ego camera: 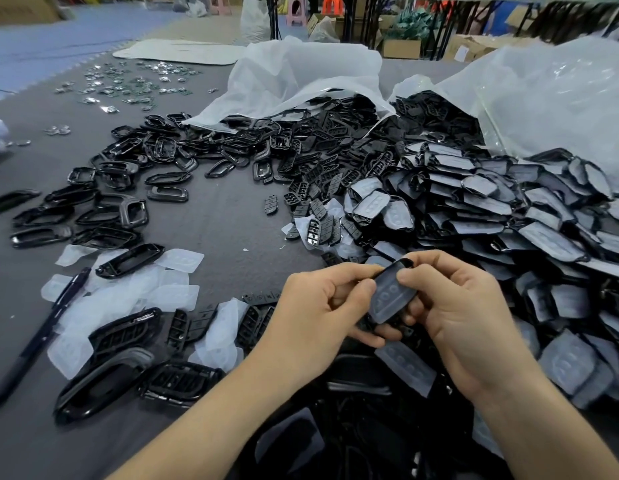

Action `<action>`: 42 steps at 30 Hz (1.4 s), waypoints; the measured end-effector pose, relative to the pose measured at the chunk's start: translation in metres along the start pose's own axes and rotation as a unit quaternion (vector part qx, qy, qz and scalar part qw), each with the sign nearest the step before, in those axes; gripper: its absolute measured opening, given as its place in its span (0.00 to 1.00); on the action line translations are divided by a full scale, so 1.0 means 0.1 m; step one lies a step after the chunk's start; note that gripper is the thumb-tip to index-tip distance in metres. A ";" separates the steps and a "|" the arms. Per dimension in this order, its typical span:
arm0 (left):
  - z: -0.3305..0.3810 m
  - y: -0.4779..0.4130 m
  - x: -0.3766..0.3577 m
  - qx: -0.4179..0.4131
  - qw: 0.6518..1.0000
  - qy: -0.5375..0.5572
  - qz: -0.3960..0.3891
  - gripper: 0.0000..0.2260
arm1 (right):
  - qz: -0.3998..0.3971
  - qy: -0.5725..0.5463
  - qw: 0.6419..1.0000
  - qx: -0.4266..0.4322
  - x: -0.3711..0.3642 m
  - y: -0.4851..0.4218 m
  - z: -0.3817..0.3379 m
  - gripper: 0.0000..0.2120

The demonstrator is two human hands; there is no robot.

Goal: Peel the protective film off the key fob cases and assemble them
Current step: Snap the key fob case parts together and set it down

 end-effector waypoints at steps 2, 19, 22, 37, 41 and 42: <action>0.01 0.00 0.01 -0.003 1.000 -0.008 0.001 0.13 | -0.009 0.005 1.000 -0.001 -0.03 0.00 0.00 0.11; 0.03 0.00 0.06 -0.030 0.998 -0.002 0.047 0.09 | 0.025 0.032 0.998 0.048 0.02 0.01 -0.05 0.10; 0.02 -0.01 0.07 -0.027 0.998 0.015 0.046 0.11 | 0.018 0.044 0.997 0.056 -0.02 0.03 -0.06 0.02; 0.00 0.00 0.12 -0.020 0.997 -0.034 0.064 0.08 | 0.029 0.113 0.990 0.086 -0.03 0.03 -0.10 0.09; -0.03 0.00 0.15 -0.014 0.995 -0.064 0.079 0.08 | 0.025 0.220 0.965 0.139 -0.12 0.08 -0.20 0.08; -0.04 0.00 0.15 -0.011 0.995 -0.067 0.075 0.08 | 0.026 0.228 0.963 0.140 -0.13 0.09 -0.20 0.08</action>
Point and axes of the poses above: each hand's wrist, its own y-axis away from the middle knuckle, its own x-axis out of the back of the hand, z = x × y, the point moved 9 cm from there along -y, towards the middle knuckle, and after that the axes turned 6 degrees about -z, right-handed, at the moved point
